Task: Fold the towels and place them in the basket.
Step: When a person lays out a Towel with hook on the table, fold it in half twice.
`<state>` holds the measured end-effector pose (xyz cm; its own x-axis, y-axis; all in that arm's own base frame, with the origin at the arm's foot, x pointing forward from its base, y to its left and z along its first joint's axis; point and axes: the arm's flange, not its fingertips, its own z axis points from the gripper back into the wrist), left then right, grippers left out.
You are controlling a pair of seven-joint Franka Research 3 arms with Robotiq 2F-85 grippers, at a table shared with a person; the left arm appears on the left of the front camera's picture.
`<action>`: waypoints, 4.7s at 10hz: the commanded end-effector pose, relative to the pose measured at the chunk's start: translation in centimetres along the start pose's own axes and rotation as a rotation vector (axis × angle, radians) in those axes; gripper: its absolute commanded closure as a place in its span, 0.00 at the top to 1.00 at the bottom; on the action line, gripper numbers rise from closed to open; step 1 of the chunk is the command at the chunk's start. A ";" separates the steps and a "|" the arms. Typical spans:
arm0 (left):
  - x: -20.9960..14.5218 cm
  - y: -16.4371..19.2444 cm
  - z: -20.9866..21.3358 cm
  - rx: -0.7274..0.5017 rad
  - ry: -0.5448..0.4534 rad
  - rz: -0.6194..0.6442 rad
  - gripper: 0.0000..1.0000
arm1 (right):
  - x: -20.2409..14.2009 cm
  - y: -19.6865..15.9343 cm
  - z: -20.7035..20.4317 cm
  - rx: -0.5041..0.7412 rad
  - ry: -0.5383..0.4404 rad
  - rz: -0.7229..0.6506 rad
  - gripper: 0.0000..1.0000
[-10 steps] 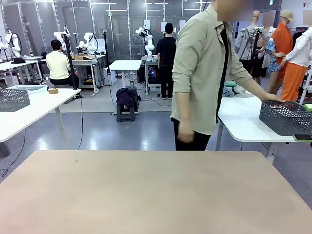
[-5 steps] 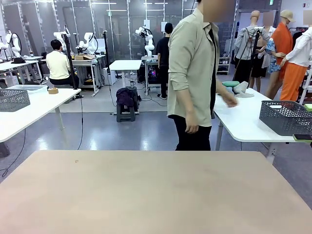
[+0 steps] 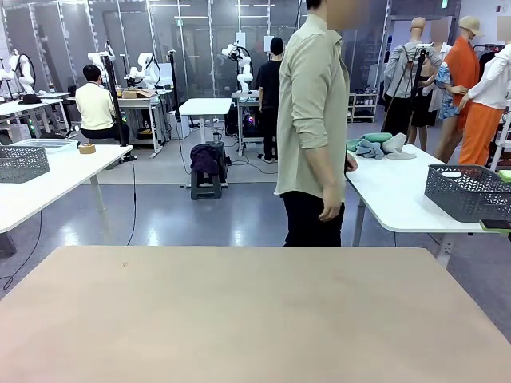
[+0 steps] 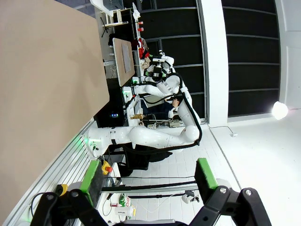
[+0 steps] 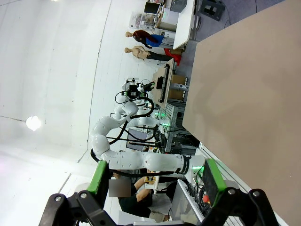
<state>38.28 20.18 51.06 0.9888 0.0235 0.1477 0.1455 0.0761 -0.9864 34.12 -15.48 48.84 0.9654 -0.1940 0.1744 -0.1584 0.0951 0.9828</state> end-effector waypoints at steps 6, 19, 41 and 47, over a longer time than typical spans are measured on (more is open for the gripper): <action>-0.1 -0.1 -0.1 0.004 -0.006 -0.001 1.00 | 0.0 0.1 0.0 -0.001 -0.001 0.001 1.00; -0.1 -0.1 -0.1 0.004 -0.006 -0.001 1.00 | 0.0 0.1 0.0 -0.001 -0.001 0.001 1.00; -0.1 -0.1 -0.1 0.004 -0.006 -0.001 1.00 | 0.0 0.1 0.0 -0.001 -0.001 0.001 1.00; -0.1 -0.1 -0.1 0.004 -0.006 -0.001 1.00 | 0.0 0.1 0.0 -0.001 -0.001 0.001 1.00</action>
<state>38.28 20.18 51.06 0.9888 0.0235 0.1477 0.1455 0.0761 -0.9864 34.12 -15.48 48.84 0.9654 -0.1940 0.1744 -0.1584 0.0951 0.9828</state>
